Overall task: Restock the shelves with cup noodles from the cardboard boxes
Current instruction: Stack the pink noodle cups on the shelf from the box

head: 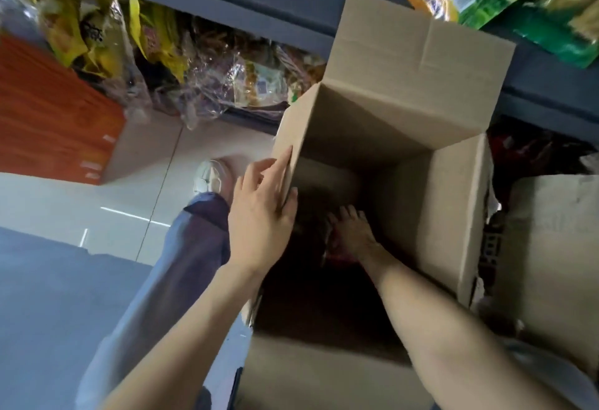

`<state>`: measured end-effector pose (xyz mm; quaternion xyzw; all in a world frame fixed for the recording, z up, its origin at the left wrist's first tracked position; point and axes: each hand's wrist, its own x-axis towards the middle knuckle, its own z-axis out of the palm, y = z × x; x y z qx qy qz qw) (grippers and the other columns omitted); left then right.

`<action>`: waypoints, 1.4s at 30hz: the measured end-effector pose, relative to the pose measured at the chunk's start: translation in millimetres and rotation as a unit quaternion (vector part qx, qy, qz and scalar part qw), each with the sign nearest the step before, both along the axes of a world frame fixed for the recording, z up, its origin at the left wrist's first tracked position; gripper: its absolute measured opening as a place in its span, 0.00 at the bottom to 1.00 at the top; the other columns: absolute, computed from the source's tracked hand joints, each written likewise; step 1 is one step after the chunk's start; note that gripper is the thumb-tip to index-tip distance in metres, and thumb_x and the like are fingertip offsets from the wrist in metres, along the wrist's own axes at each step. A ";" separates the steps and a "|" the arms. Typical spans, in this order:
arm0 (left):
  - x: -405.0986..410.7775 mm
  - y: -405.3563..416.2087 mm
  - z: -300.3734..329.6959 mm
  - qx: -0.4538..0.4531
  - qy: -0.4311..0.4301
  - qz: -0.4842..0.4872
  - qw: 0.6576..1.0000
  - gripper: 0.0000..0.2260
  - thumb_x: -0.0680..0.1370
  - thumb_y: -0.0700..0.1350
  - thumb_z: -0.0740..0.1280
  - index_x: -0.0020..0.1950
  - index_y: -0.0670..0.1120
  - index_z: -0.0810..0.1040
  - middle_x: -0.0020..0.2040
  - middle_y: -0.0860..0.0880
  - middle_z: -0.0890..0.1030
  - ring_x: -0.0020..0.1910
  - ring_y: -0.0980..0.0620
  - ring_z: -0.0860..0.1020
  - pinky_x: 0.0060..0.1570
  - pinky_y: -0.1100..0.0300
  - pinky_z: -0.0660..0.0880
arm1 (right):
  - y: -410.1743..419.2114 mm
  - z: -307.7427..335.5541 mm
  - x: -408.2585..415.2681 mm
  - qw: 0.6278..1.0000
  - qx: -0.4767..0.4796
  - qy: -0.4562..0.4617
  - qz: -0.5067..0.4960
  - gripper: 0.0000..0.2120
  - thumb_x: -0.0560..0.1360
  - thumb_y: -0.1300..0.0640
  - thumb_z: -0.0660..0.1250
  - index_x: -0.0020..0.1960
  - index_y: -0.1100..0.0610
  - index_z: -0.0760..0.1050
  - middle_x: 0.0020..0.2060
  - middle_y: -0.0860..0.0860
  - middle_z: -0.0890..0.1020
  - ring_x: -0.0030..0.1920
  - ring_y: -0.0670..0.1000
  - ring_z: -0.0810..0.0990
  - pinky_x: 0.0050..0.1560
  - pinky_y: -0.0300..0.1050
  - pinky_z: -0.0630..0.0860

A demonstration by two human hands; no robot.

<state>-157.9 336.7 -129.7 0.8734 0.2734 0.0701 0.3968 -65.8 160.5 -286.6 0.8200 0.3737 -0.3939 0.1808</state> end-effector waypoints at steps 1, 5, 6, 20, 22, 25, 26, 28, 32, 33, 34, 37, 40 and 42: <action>1.2 0.0 0.2 -0.011 -0.005 0.003 1.000 0.25 0.75 0.46 0.62 0.72 0.52 0.68 0.61 0.48 0.74 0.57 0.47 0.74 0.54 0.52 0.72 | -1.3 -8.9 0.9 1.000 -0.001 -0.006 0.026 0.41 0.72 0.40 0.66 0.77 0.51 0.51 0.74 0.59 0.58 0.74 0.60 0.55 0.72 0.56 0.53; 5.2 -1.6 0.4 -0.045 -0.019 0.015 0.999 0.25 0.74 0.45 0.63 0.72 0.54 0.68 0.61 0.51 0.74 0.59 0.49 0.74 0.56 0.54 0.72 | -0.9 -32.2 11.7 0.994 0.020 -0.012 0.104 0.37 0.73 0.39 0.63 0.77 0.50 0.55 0.75 0.59 0.57 0.75 0.58 0.54 0.73 0.62 0.42; 5.4 -2.3 -0.3 -0.054 -0.020 0.021 0.998 0.25 0.74 0.44 0.63 0.72 0.54 0.69 0.61 0.51 0.74 0.59 0.48 0.75 0.56 0.54 0.72 | -2.1 -36.2 15.8 0.992 0.012 -0.013 0.121 0.36 0.74 0.40 0.63 0.77 0.50 0.55 0.75 0.58 0.58 0.75 0.58 0.54 0.73 0.62 0.41; 6.0 -4.6 -2.6 -0.070 -0.014 0.036 0.997 0.26 0.73 0.43 0.64 0.72 0.54 0.68 0.58 0.50 0.74 0.57 0.51 0.74 0.52 0.61 0.69 | 1.2 -44.0 30.7 0.998 0.002 -0.004 -0.065 0.47 0.73 0.33 0.59 0.78 0.53 0.37 0.76 0.61 0.51 0.73 0.65 0.56 0.71 0.60 0.54; 7.1 -4.7 -3.1 -0.071 -0.012 0.034 0.997 0.26 0.73 0.43 0.63 0.72 0.54 0.68 0.58 0.50 0.74 0.56 0.51 0.74 0.51 0.60 0.70 | 4.6 -52.1 24.2 0.999 0.008 -0.005 -0.050 0.52 0.69 0.30 0.62 0.77 0.49 0.34 0.77 0.61 0.46 0.75 0.66 0.50 0.70 0.66 0.52; 7.9 -4.1 -3.8 -0.071 -0.010 0.031 0.997 0.26 0.74 0.44 0.63 0.72 0.54 0.68 0.57 0.51 0.74 0.55 0.51 0.74 0.50 0.59 0.71 | 9.9 -67.3 17.0 0.999 0.024 -0.030 -0.025 0.53 0.66 0.30 0.65 0.77 0.46 0.36 0.76 0.61 0.50 0.73 0.66 0.56 0.67 0.65 0.60; 7.9 -4.0 -4.1 -0.071 -0.011 0.030 0.997 0.26 0.74 0.44 0.63 0.72 0.54 0.68 0.57 0.51 0.74 0.55 0.51 0.74 0.51 0.60 0.71 | 11.0 -71.1 16.7 0.999 0.032 -0.038 -0.021 0.51 0.68 0.31 0.65 0.77 0.46 0.37 0.76 0.62 0.51 0.73 0.66 0.57 0.66 0.64 0.62; 8.3 -4.4 -3.9 -0.076 -0.012 0.028 0.997 0.26 0.74 0.44 0.63 0.72 0.54 0.68 0.57 0.53 0.73 0.56 0.54 0.74 0.52 0.60 0.70 | 11.9 -74.7 18.3 0.996 0.066 -0.042 -0.047 0.40 0.74 0.36 0.60 0.77 0.43 0.41 0.75 0.65 0.53 0.72 0.66 0.59 0.66 0.62 0.63; 8.4 -3.9 -5.0 -0.078 -0.016 0.023 0.997 0.26 0.73 0.42 0.64 0.72 0.53 0.68 0.56 0.56 0.71 0.52 0.63 0.71 0.51 0.70 0.68 | 18.9 -67.7 17.6 0.982 0.102 -0.027 -0.158 0.25 0.81 0.43 0.48 0.77 0.45 0.55 0.74 0.67 0.52 0.73 0.66 0.55 0.69 0.61 0.58; 8.2 -3.6 -5.6 -0.076 -0.014 0.021 0.997 0.26 0.73 0.42 0.64 0.72 0.53 0.68 0.56 0.57 0.71 0.52 0.65 0.70 0.51 0.73 0.66 | 19.9 -66.8 14.5 0.976 0.108 -0.016 -0.189 0.24 0.81 0.44 0.49 0.76 0.47 0.57 0.75 0.67 0.50 0.74 0.66 0.54 0.68 0.61 0.59; 7.9 -3.5 -6.0 -0.074 -0.013 0.020 0.997 0.26 0.73 0.42 0.64 0.72 0.53 0.68 0.56 0.56 0.71 0.52 0.65 0.70 0.51 0.76 0.65 | 19.6 -66.1 11.0 0.968 0.119 -0.007 -0.222 0.24 0.81 0.43 0.51 0.75 0.49 0.58 0.75 0.67 0.47 0.74 0.67 0.53 0.69 0.62 0.58; 7.9 -4.0 -6.1 -0.074 -0.015 0.024 0.997 0.26 0.73 0.41 0.64 0.71 0.54 0.68 0.56 0.56 0.71 0.50 0.71 0.70 0.48 0.78 0.65 | 12.8 -70.1 3.3 0.955 0.111 0.025 -0.275 0.39 0.73 0.32 0.58 0.76 0.52 0.54 0.74 0.66 0.39 0.74 0.68 0.45 0.69 0.69 0.50; 7.8 -5.9 -6.9 -0.064 -0.014 0.025 0.998 0.27 0.73 0.41 0.64 0.71 0.55 0.68 0.55 0.56 0.71 0.48 0.75 0.69 0.47 0.79 0.64 | 12.2 -74.7 7.8 0.960 0.078 0.018 -0.267 0.53 0.64 0.30 0.68 0.77 0.50 0.47 0.74 0.65 0.37 0.74 0.70 0.44 0.68 0.72 0.49; 8.3 -6.9 -8.1 -0.056 -0.014 0.032 0.998 0.27 0.73 0.41 0.64 0.71 0.54 0.68 0.54 0.57 0.71 0.48 0.74 0.69 0.46 0.79 0.64 | 15.1 -75.6 14.2 0.958 0.086 0.000 -0.274 0.53 0.64 0.32 0.70 0.77 0.51 0.47 0.75 0.65 0.43 0.73 0.70 0.50 0.68 0.70 0.54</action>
